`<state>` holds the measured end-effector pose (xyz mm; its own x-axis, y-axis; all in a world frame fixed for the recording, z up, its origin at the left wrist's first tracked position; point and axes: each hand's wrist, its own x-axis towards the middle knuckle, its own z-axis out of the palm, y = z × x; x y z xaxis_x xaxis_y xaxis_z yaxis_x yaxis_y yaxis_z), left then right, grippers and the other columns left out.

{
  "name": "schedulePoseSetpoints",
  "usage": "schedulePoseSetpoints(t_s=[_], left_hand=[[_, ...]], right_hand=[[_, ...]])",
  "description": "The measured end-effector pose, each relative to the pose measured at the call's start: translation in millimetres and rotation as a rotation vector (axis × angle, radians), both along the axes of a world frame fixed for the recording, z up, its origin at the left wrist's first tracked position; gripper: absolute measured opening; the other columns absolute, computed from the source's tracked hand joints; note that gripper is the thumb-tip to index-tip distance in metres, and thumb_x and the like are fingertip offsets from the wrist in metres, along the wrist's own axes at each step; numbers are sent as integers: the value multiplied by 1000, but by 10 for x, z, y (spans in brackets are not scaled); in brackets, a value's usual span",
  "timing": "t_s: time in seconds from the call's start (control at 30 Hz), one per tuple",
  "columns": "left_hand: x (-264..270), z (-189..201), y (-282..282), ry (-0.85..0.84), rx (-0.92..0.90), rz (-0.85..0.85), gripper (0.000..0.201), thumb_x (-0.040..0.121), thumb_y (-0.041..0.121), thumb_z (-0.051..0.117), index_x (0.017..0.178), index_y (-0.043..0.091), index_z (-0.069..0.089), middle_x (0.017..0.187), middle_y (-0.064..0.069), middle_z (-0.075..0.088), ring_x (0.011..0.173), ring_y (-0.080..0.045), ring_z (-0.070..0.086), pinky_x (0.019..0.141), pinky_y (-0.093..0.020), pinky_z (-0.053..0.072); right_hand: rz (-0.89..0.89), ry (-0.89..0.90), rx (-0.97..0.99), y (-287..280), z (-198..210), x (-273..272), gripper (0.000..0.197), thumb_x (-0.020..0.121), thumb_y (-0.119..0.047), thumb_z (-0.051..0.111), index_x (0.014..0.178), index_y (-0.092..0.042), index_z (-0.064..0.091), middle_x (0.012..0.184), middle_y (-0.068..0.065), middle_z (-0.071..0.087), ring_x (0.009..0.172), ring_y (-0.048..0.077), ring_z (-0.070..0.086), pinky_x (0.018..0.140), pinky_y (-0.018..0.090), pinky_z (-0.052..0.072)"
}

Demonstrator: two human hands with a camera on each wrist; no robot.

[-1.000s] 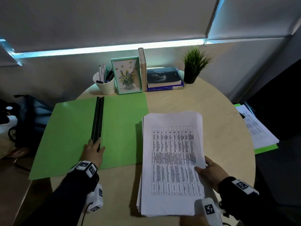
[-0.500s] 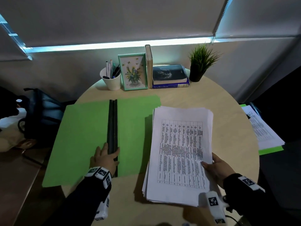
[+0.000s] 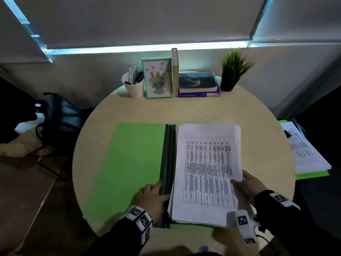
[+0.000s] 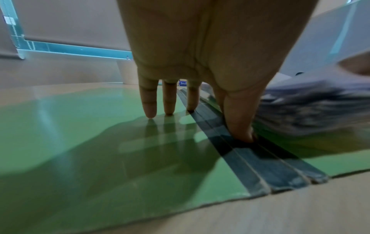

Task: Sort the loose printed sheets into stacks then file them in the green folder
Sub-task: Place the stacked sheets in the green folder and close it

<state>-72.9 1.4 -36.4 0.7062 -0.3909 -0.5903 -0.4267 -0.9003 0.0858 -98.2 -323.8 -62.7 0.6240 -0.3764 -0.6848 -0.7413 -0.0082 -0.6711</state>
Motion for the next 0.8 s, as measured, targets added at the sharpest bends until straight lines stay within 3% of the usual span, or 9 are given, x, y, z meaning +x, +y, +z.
schedulePoseSetpoints(t_s=[0.13,0.23,0.3,0.4,0.47,0.53,0.7,0.73,0.8], left_hand=[[-8,11,-8,-6,-16,-5,57,89,38,53,138,52,26,159,2,7,138,-30,20,113,-46,23],[69,-19,77,16,-81,49,47,90,41,51,132,56,35,157,12,16,135,-25,26,111,-44,27],[137,-14,157,75,-204,152,36,91,39,51,122,57,48,152,19,26,133,-20,31,112,-42,29],[272,8,340,53,-434,418,24,89,31,58,103,51,59,136,12,50,115,-10,49,107,-33,38],[388,-5,553,-109,-394,608,21,84,30,66,104,37,66,126,2,55,105,-14,55,99,-30,44],[483,-16,818,-220,-240,798,32,77,35,73,107,27,66,124,-9,54,106,-27,56,96,-34,47],[563,-39,1466,-110,-39,1085,61,73,53,71,116,12,56,121,-20,55,113,-36,53,96,-36,43],[566,-49,1519,-80,-50,1099,56,76,52,68,109,7,58,115,-20,59,108,-35,56,92,-36,43],[570,-95,1574,-45,-94,1118,45,82,49,64,73,5,57,76,-19,59,77,-30,60,72,-32,41]], right_hand=[[77,19,-129,-9,-18,74,43,82,-5,66,124,-13,56,94,18,65,81,33,61,87,49,53],[144,39,-220,27,7,177,44,82,-11,66,125,-13,55,110,19,67,97,37,64,92,45,51],[175,59,-239,69,10,256,46,82,-12,66,127,-9,54,117,17,65,105,35,62,97,42,48],[246,124,-296,169,75,342,42,85,-14,62,125,-7,54,121,15,63,109,31,60,96,33,45],[271,143,-334,210,108,387,43,86,-16,61,127,-4,52,124,17,61,112,31,58,94,32,43],[241,149,-347,230,122,406,49,85,-15,62,129,0,47,127,20,58,114,34,57,93,33,44],[172,162,-415,176,145,332,51,82,-15,66,129,-2,49,127,23,57,113,35,56,97,37,45],[163,173,-439,158,156,300,50,82,-16,66,127,-3,51,126,23,57,113,35,56,96,37,45],[178,206,-450,139,181,235,48,83,-18,66,127,-3,53,127,23,56,114,35,56,96,35,45]])
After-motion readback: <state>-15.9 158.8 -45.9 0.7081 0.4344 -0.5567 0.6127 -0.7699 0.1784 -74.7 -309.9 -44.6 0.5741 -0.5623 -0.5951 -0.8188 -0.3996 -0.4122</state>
